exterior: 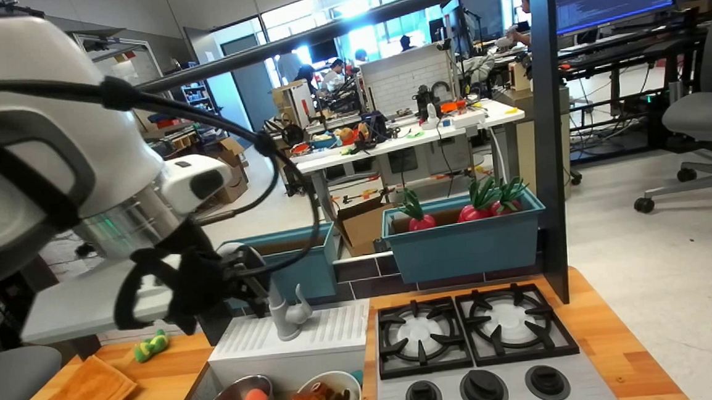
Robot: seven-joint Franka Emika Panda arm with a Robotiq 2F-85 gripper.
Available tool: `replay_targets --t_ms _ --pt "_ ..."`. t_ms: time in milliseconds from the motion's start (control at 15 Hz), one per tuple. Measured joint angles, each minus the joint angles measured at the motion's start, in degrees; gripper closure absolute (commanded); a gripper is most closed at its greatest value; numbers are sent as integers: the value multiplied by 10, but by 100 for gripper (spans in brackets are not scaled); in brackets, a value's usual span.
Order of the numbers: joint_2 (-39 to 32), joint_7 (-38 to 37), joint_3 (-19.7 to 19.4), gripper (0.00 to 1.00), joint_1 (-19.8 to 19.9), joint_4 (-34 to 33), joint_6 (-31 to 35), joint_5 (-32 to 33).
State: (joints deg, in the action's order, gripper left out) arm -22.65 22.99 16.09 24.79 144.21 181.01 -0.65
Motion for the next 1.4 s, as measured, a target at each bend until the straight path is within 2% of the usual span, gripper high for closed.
replay_targets --t_ms 200,333,400,467,667,800,933,1133,1400 --pt "18 20 139 0 47 2 -6 -75" --pt "12 34 230 0 83 -24 -42 -108" --pt "11 41 263 0 102 -36 -64 -116" --pt "11 46 280 0 114 -44 -74 -120" --pt "9 55 284 0 126 -48 -79 -120" --pt "9 41 254 0 103 -47 -81 -108" --pt "6 10 190 0 41 -47 -81 -84" --pt "-5 -67 86 0 -88 -58 -81 -38" --pt "-38 -245 -42 0 -275 -128 -93 57"
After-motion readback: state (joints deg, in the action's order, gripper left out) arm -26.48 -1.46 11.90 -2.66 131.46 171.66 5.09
